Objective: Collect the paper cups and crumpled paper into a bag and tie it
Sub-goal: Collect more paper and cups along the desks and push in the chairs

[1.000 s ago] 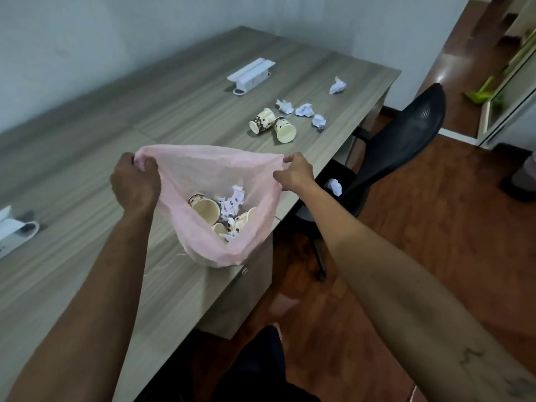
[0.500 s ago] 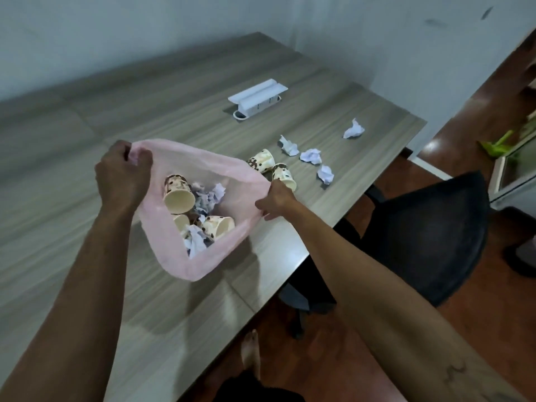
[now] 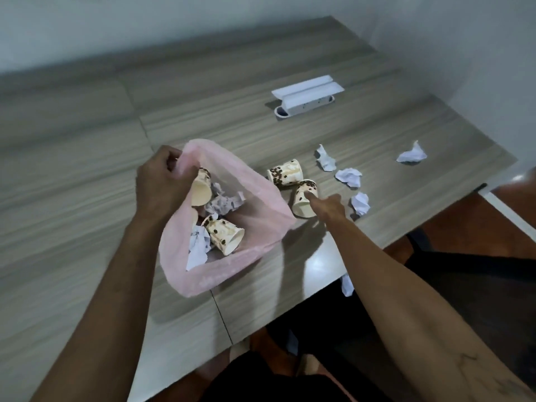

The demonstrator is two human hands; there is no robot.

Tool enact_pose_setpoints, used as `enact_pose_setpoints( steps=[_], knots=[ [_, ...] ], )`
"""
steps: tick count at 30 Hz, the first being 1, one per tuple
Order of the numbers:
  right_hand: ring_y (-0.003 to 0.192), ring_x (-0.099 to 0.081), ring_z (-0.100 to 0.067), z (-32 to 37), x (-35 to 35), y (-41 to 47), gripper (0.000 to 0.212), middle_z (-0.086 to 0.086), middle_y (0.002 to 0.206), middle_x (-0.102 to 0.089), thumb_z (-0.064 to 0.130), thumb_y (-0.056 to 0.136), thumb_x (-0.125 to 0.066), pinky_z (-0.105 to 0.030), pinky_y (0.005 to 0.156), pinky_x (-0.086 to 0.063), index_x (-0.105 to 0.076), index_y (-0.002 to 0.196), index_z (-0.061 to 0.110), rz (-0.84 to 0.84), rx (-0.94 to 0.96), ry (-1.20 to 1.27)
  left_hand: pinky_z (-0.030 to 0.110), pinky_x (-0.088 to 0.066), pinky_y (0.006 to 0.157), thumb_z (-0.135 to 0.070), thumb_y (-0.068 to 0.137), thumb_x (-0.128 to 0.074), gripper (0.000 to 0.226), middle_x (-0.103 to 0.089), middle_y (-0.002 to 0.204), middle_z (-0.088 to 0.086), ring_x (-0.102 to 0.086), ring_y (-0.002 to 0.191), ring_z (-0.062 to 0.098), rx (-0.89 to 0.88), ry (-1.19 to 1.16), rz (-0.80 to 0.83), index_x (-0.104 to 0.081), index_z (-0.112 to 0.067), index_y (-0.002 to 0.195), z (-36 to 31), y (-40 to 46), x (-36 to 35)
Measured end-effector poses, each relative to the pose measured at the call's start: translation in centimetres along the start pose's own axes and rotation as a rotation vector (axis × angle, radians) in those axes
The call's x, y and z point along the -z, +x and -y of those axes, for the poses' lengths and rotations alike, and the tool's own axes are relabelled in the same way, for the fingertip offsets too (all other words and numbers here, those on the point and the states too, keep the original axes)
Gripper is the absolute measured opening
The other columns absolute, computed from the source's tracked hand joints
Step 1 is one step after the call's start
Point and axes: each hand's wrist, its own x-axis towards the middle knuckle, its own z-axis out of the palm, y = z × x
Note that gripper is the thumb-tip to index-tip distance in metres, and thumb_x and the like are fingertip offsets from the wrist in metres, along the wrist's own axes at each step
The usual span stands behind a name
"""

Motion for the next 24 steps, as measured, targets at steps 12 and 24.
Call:
enact_pose_setpoints(
  steps=[12, 24],
  knots=[
    [0.106, -0.063, -0.03, 1.3, -1.0, 1.8, 0.069, -0.013, 0.124, -0.061, 0.045, 0.073, -0.076, -0.031, 0.083, -0.051, -0.05, 0.125, 0.009, 0.027, 0.076, 0.33, 0.033, -0.053, 0.077, -0.022, 0.074, -0.079, 0.02, -0.067, 0.079, 0.0, -0.066, 0.076, 0.023, 0.106, 0.227, -0.079, -0.069, -0.011, 0.088, -1.1, -3.4, 1.8],
    [0.072, -0.071, -0.024, 7.8, -2.0, -11.4, 0.05, -0.004, 0.096, -0.069, 0.054, 0.064, -0.081, -0.041, 0.064, -0.061, -0.055, 0.095, 0.025, 0.653, 0.794, 0.126, 0.019, -0.039, 0.072, -0.017, 0.078, -0.069, 0.011, -0.069, 0.08, 0.001, -0.058, 0.07, 0.012, 0.074, 0.17, -0.305, -0.071, -0.009, 0.087, -0.2, -0.4, 3.0]
  ],
)
